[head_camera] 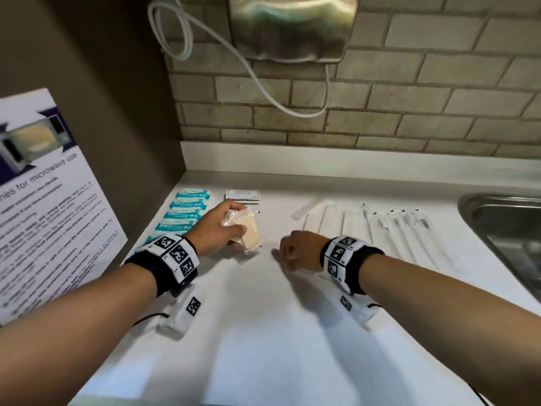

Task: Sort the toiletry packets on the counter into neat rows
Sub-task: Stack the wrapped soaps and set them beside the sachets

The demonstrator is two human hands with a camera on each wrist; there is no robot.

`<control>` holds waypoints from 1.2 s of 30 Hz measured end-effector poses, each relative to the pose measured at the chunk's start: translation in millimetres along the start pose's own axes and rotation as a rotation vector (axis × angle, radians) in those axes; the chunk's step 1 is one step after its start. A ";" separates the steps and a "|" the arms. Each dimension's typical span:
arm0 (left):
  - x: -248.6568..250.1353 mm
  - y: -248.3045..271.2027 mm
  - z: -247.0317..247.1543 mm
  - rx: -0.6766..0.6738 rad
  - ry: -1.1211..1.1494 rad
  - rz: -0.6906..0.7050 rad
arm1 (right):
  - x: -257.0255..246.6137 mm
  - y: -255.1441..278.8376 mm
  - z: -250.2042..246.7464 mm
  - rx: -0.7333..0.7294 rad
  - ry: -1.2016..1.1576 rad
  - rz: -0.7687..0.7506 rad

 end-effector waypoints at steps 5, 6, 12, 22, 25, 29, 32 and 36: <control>-12.9 13.7 -8.6 0.006 -0.024 -0.039 | 11.2 2.5 4.1 0.037 -0.086 0.022; -15.0 15.4 -7.2 0.001 -0.011 -0.046 | 13.3 3.5 1.5 0.041 -0.088 0.042; -15.8 12.9 3.5 -0.043 0.031 -0.063 | 15.6 -3.3 -19.9 0.071 0.021 0.154; -11.7 -3.1 23.9 -0.200 -0.079 -0.023 | -32.4 -22.1 -32.4 0.161 -0.401 -0.029; -13.5 -6.3 22.5 -0.252 -0.296 0.030 | -35.9 -23.1 -30.0 0.159 -0.175 -0.035; -16.8 -7.5 20.7 -0.273 -0.484 0.033 | -44.3 -23.7 -27.7 0.198 0.067 -0.033; -26.7 -5.7 22.5 -0.313 -0.620 -0.024 | -43.9 -27.5 -15.0 0.186 0.060 -0.062; -34.3 -2.1 27.5 -0.338 -0.846 -0.028 | -41.3 -33.5 -0.2 0.098 -0.005 -0.093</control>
Point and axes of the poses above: each hand's wrist, its own y-axis away from the middle knuckle, its own z-axis out of the palm, x = y × z, the point moved 7 cm from there along -y, towards the middle knuckle, and after that the axes turned 9 degrees about -x, right-handed, at the moved point
